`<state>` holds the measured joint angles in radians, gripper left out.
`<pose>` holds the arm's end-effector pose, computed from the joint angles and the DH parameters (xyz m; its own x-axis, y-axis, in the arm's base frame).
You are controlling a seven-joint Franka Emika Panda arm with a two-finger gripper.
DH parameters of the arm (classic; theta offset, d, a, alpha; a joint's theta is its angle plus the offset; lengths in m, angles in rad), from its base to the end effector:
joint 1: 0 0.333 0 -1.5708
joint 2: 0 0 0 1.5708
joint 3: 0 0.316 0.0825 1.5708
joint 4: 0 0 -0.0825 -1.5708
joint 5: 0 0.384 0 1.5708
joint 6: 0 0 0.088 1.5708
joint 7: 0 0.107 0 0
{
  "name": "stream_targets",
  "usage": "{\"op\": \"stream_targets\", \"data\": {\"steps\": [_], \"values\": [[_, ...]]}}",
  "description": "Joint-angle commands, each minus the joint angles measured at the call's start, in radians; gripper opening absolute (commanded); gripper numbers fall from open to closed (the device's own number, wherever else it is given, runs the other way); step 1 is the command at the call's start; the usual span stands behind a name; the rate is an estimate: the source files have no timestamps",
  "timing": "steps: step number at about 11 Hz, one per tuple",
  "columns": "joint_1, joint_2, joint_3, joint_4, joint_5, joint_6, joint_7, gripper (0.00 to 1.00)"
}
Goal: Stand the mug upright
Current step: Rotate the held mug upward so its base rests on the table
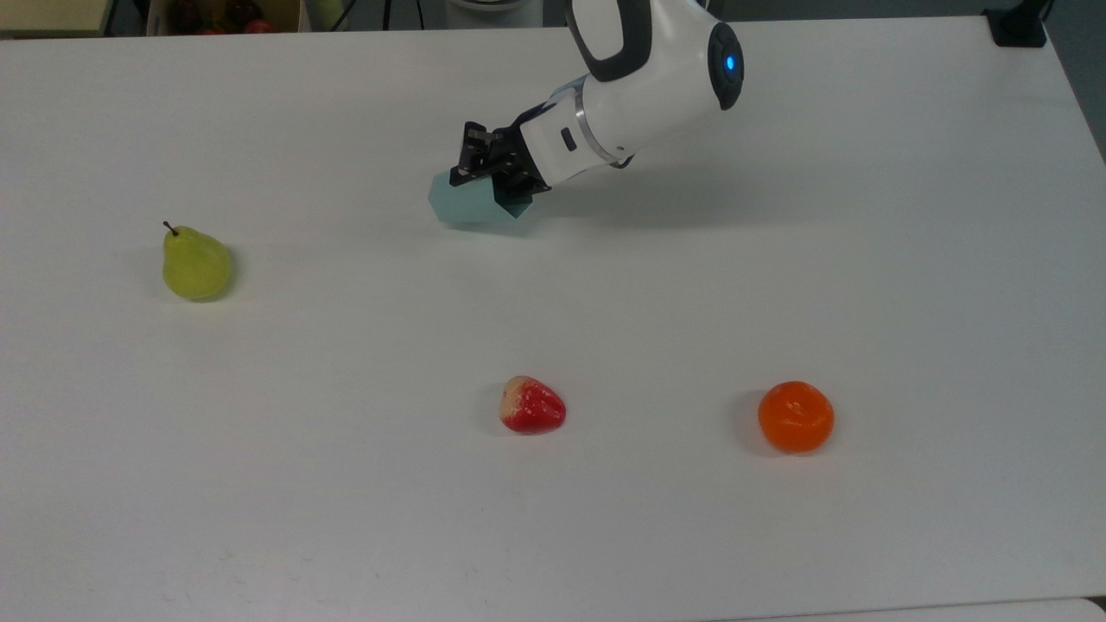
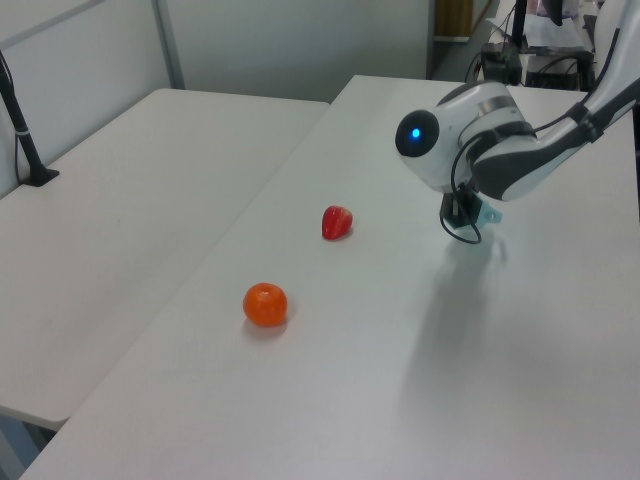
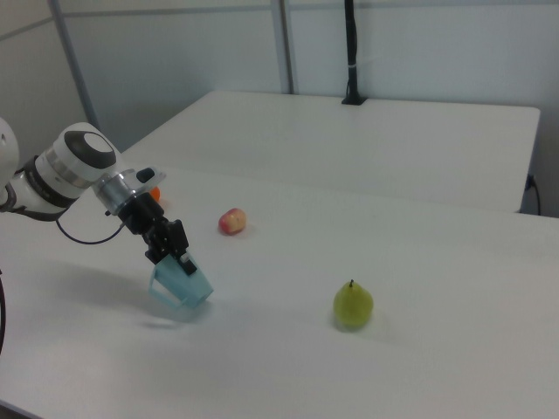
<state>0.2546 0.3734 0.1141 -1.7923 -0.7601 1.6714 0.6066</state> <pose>0.5834 0.1481 0.3351 0.9954 -0.0012 -0.0960 0.0690 -0.6854 0.7249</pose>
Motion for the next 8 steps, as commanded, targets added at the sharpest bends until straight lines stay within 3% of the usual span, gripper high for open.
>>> {"op": "stream_targets", "data": {"steps": [1,3,8], "values": [[-0.017,-0.042,0.001,-0.006,0.047,0.011,-0.001,0.01],[-0.015,-0.057,0.003,-0.006,0.125,0.024,-0.033,0.01],[-0.054,-0.077,0.01,0.019,0.473,0.298,-0.221,0.01]]}}
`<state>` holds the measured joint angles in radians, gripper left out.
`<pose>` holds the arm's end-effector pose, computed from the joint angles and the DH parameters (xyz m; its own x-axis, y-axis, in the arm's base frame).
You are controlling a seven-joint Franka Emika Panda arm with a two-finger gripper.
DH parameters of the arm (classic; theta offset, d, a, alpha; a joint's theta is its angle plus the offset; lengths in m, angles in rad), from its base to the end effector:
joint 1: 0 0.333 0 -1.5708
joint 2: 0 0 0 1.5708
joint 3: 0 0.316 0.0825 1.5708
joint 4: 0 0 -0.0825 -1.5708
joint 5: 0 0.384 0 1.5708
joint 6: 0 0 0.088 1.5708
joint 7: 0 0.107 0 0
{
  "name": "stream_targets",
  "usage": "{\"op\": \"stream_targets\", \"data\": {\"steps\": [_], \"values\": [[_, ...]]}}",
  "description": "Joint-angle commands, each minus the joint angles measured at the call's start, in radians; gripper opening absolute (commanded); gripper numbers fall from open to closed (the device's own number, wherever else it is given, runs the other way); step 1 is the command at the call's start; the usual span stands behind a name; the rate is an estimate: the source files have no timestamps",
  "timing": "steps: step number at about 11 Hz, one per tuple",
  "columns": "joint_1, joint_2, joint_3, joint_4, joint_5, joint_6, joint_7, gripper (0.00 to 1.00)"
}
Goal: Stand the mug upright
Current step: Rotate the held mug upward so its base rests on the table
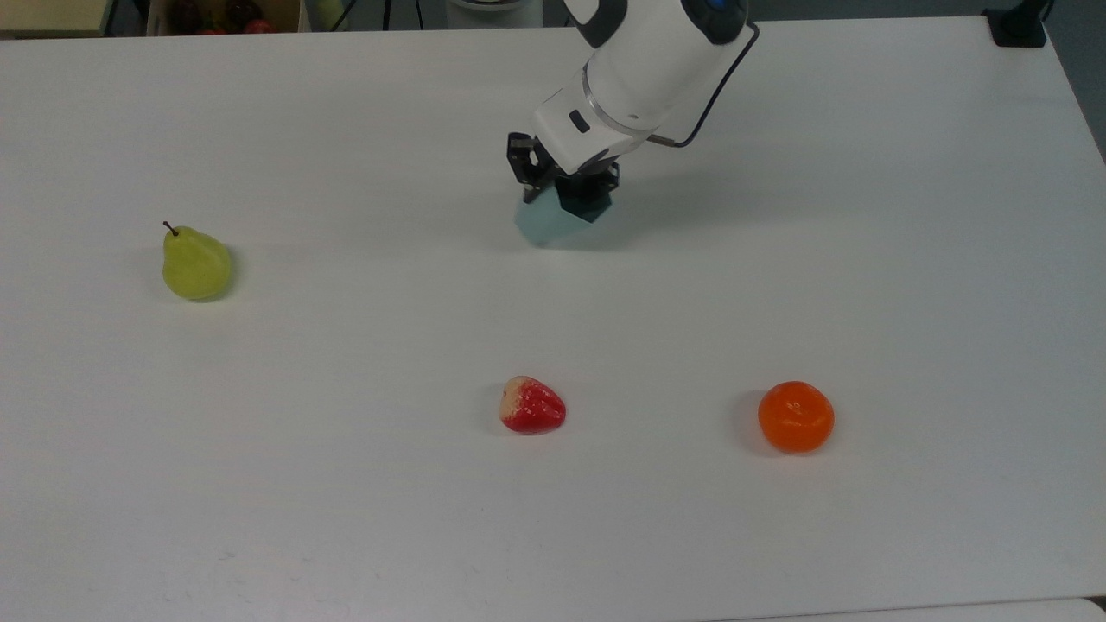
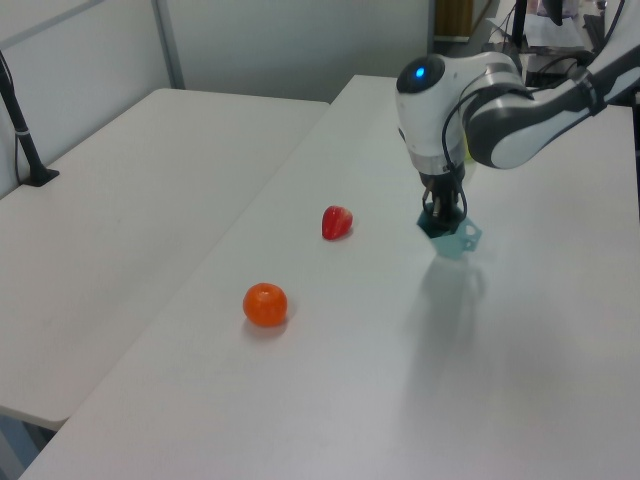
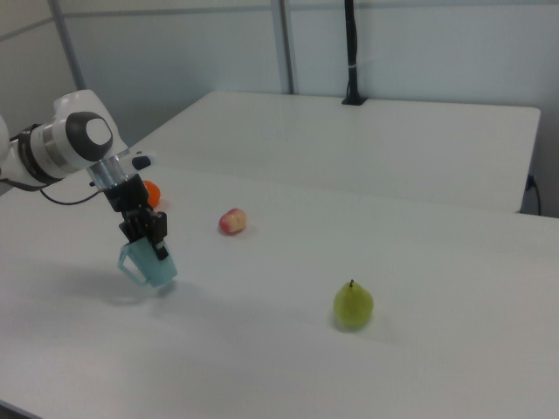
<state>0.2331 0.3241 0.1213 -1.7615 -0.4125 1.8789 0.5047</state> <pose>0.5944 0.1820 0.3719 0.9991 0.0060 -0.0412 0.0212 -0.9242 0.3812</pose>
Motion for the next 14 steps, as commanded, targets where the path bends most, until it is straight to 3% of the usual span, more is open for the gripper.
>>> {"op": "stream_targets", "data": {"steps": [1,4,6,8,10,14], "values": [[-0.038,-0.027,0.003,-0.013,0.162,0.117,-0.171,0.02],[-0.069,-0.001,0.003,-0.032,0.259,0.229,-0.287,0.1],[-0.072,0.003,0.001,-0.032,0.293,0.23,-0.337,0.24],[-0.074,-0.002,0.001,-0.03,0.293,0.214,-0.333,0.57],[-0.074,-0.039,-0.003,-0.021,0.281,0.14,-0.327,1.0],[-0.136,-0.212,-0.012,-0.021,0.293,0.008,-0.333,1.0]]}}
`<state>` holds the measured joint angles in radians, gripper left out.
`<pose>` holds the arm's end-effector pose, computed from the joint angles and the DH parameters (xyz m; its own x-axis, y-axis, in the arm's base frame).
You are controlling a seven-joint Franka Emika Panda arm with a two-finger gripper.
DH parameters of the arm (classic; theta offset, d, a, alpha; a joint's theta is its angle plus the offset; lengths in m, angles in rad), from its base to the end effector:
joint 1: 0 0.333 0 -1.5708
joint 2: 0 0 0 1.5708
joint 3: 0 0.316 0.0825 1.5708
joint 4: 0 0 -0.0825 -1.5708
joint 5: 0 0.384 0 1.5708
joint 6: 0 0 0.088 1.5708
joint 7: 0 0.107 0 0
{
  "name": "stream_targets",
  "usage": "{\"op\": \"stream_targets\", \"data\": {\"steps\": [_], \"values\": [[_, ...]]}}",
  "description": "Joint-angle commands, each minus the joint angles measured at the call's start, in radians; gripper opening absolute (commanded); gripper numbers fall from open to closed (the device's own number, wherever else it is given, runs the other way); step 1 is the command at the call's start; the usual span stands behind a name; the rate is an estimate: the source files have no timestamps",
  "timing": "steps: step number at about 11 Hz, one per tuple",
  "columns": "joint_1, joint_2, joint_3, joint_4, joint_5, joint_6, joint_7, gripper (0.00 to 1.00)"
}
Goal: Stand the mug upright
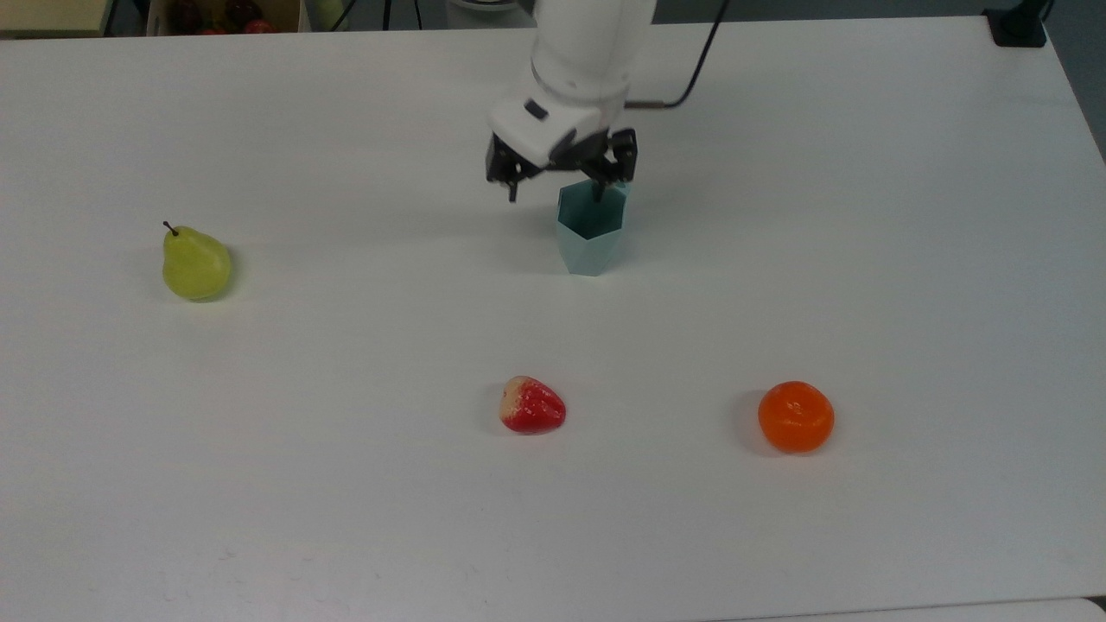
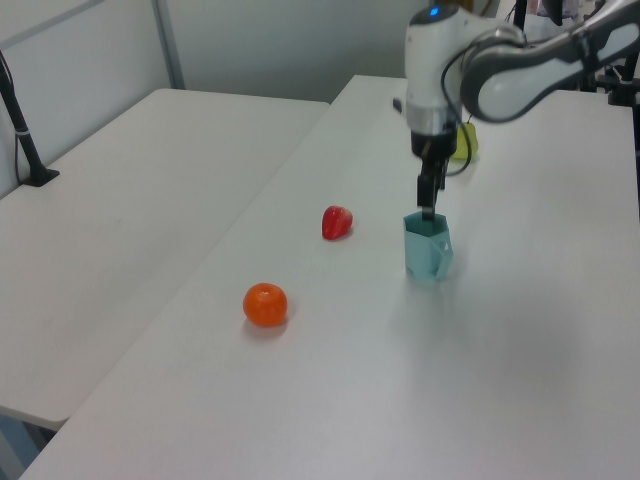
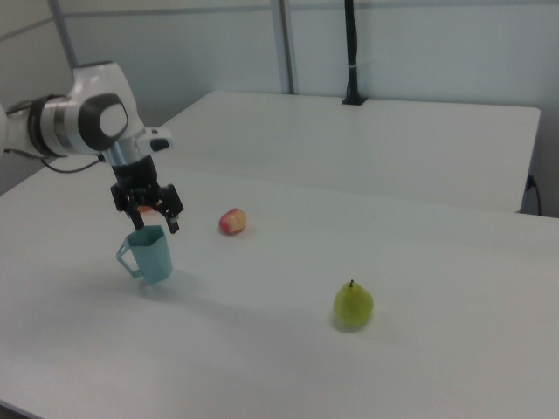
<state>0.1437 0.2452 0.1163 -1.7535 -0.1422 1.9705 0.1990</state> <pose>0.6079 0.1473 0.4271 0.9934 0.1144 -0.0081 0.1146 -0.9879 0.1048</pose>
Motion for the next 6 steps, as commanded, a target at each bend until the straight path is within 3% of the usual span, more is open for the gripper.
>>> {"op": "stream_targets", "data": {"steps": [1,3,6], "values": [[-0.068,-0.179,-0.007,-0.029,0.029,-0.12,-0.029,1.0],[-0.102,-0.25,-0.01,-0.024,0.035,-0.185,-0.033,1.0],[-0.134,-0.259,-0.01,0.035,0.059,-0.26,-0.035,1.0]]}}
